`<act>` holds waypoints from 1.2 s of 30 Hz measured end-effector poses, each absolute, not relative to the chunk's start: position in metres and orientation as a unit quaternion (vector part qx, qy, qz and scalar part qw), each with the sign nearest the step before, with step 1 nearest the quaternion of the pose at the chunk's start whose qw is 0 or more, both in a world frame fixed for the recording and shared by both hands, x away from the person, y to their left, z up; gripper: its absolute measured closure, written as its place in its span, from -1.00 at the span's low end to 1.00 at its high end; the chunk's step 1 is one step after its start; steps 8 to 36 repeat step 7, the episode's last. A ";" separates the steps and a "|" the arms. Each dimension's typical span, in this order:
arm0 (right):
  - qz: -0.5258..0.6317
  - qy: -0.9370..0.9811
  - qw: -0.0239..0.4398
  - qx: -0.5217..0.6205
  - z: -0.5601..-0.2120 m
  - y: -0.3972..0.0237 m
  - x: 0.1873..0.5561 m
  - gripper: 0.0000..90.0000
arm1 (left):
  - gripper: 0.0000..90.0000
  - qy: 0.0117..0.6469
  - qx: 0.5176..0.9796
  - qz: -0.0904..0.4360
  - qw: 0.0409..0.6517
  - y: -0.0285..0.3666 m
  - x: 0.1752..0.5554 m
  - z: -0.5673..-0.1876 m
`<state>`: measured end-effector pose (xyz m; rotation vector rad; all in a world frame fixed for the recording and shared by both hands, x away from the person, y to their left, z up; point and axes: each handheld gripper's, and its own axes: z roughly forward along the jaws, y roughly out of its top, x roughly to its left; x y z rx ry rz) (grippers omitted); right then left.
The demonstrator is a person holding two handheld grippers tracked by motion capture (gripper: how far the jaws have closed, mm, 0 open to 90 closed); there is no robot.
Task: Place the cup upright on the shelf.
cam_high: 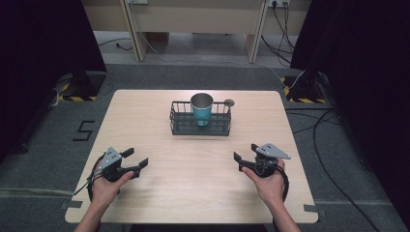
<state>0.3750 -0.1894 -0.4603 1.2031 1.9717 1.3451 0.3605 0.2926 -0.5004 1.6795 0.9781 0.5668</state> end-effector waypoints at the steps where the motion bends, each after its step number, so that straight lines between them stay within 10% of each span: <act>1: 0.492 0.715 0.232 0.439 -0.460 -0.190 0.375 -0.55 | -0.52 0.409 0.704 0.237 0.530 0.292 0.361 -0.500; 36: 0.502 0.707 0.238 0.437 -0.456 -0.193 0.375 -0.57 | -0.53 0.409 0.703 0.238 0.530 0.292 0.360 -0.500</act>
